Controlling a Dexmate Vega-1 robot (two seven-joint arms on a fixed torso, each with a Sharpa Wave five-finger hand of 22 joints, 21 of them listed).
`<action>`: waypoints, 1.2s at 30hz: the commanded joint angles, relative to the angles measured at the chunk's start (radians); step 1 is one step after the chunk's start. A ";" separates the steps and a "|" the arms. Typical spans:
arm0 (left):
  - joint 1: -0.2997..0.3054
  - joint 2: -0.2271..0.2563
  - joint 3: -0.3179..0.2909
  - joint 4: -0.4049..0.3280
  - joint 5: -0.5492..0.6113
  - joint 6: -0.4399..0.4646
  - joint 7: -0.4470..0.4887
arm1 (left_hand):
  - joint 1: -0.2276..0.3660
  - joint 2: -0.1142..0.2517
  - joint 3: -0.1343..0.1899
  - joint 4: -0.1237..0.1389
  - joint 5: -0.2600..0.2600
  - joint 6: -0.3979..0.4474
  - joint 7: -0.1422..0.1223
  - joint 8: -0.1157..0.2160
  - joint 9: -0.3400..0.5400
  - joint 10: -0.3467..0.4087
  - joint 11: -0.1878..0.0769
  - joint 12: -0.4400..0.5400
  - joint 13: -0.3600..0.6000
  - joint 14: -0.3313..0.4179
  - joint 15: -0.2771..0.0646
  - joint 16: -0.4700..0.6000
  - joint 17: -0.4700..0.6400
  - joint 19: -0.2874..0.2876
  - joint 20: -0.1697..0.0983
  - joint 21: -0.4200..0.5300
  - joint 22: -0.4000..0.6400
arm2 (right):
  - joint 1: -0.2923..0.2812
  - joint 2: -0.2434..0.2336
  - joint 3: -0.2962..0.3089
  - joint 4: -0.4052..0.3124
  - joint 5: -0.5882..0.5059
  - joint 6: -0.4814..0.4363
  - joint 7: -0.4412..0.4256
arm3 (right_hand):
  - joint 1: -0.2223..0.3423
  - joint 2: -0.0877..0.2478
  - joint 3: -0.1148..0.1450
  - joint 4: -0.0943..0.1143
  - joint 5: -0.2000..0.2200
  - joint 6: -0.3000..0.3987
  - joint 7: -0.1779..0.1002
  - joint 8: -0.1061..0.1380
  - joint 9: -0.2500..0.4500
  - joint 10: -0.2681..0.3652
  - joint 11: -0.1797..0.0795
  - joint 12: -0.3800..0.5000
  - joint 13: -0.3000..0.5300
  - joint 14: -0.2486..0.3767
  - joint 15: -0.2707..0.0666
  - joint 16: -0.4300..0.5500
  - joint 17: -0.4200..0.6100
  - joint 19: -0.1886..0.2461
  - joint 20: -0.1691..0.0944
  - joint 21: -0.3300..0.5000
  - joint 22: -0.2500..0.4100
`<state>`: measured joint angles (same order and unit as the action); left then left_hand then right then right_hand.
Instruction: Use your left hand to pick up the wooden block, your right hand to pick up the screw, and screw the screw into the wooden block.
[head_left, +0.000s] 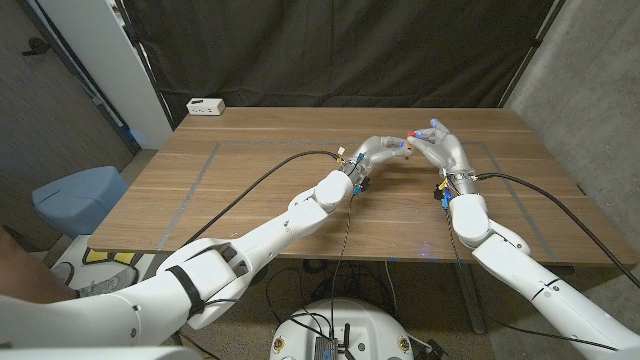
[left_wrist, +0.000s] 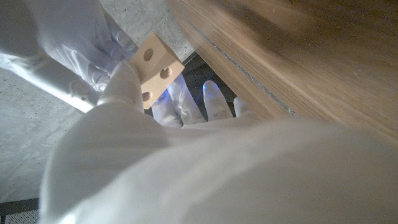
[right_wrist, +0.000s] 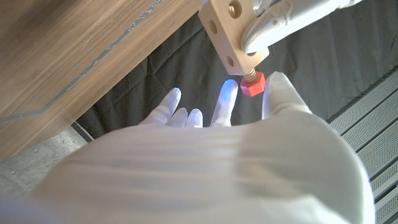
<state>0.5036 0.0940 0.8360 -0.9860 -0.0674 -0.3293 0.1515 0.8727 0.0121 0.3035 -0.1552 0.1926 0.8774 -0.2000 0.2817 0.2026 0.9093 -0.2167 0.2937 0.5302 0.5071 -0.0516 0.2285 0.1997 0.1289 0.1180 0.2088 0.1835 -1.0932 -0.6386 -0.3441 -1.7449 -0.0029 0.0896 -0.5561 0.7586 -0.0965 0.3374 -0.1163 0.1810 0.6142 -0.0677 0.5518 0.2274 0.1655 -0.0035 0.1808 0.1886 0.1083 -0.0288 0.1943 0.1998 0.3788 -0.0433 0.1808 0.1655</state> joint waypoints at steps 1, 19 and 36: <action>0.002 0.002 0.003 -0.006 0.004 0.003 -0.002 | 0.043 0.049 0.004 0.005 0.007 0.050 0.029 0.008 0.003 0.004 -0.002 0.008 0.005 0.010 -0.092 -0.002 0.004 0.006 -0.002 0.002 0.004 | -0.012 -0.015 0.009 -0.009 0.019 0.010 0.026 | -0.024 -0.001 -0.008 0.003 0.000 -0.022 0.006 -0.011 -0.001 -0.014 0.002 -0.002 0.002 -0.015 0.004 -0.005 0.003 -0.012 -0.022 -0.003 0.001; 0.002 0.015 0.000 -0.016 0.008 0.002 -0.006 | 0.045 0.049 0.004 0.003 0.007 0.051 0.027 0.007 0.003 0.005 -0.002 0.007 0.006 0.009 -0.094 -0.004 0.004 0.006 -0.002 0.002 0.004 | -0.006 -0.029 0.010 -0.025 0.052 -0.006 0.075 | -0.099 -0.001 -0.030 0.022 -0.003 -0.131 0.053 -0.071 -0.007 -0.067 0.027 0.000 0.002 -0.062 0.026 -0.006 0.000 -0.056 -0.016 -0.003 0.001; -0.008 0.018 -0.001 -0.003 0.018 -0.017 -0.003 | 0.047 0.049 0.003 0.003 0.007 0.051 0.029 0.007 0.003 0.006 -0.002 0.007 0.008 0.010 -0.093 -0.004 0.004 0.006 -0.001 0.002 0.004 | -0.008 -0.070 0.021 -0.088 0.064 -0.078 0.108 | -0.127 0.000 -0.040 0.024 -0.003 -0.179 0.079 -0.106 -0.012 -0.070 0.063 0.010 0.002 -0.077 0.053 -0.004 -0.004 -0.068 0.001 0.001 0.001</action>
<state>0.5032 0.1096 0.8362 -0.9976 -0.0577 -0.3320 0.1441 0.8776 0.0073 0.3035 -0.1552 0.1969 0.8774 -0.2000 0.2819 0.2026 0.9067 -0.2144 0.2955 0.5357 0.5070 -0.0515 0.2285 0.2026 0.1289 0.1179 0.2088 0.1835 -1.0972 -0.6783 -0.3342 -1.7856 0.0523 0.0603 -0.4700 0.6382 -0.0960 0.3006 -0.0896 0.1773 0.4371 0.0070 0.4510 0.2136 0.0893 0.0453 0.1831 0.1884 0.0291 0.0148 0.1885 0.1951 0.3160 -0.0410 0.1773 0.1630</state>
